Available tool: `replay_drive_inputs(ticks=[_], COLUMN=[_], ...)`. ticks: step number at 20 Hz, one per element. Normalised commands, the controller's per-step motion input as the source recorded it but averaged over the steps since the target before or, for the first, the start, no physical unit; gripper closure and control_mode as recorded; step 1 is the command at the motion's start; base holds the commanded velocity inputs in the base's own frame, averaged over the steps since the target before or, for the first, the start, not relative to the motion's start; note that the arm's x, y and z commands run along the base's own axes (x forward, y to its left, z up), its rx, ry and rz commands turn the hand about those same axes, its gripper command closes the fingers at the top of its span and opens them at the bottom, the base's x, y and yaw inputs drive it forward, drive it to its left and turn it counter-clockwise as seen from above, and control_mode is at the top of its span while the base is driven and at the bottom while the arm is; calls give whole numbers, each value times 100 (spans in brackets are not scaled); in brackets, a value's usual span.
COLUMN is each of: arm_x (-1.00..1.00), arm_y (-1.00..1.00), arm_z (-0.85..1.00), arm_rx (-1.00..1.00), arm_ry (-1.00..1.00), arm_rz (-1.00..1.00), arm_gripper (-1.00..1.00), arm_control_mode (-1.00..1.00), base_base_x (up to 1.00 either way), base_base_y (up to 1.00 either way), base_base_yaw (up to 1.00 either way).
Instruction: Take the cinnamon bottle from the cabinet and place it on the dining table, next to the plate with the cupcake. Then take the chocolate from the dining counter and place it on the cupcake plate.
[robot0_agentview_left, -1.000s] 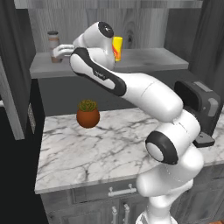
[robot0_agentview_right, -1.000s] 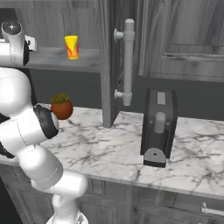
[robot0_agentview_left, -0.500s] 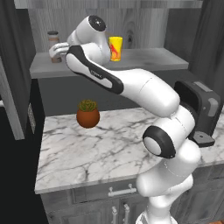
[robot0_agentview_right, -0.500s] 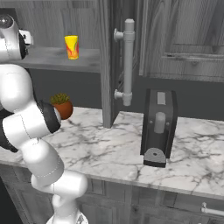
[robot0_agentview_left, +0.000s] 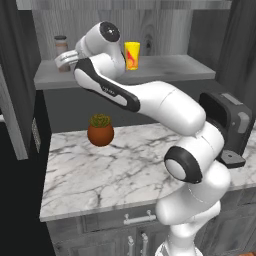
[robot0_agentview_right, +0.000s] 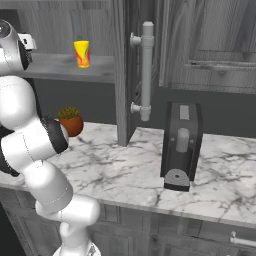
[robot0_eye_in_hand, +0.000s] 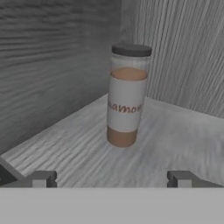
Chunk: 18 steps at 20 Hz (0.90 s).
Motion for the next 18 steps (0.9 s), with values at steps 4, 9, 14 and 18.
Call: replay_drive_inputs(ticks=[4,9,14,18], arm_x=[0,4,9,5], arm_y=[-3,-6,-2,0], arm_z=[-3,-3,1,0], arm_rx=[0,0,0,0], arm_ry=[-1,0,0,0], arm_rz=[0,0,0,0], arm_gripper=[-100,-100,-100,-100], arm_control_mode=[-100,-100,-100,-100], base_base_x=[0,0,0,0], base_base_y=[0,0,0,0], base_base_yaw=[0,0,0,0])
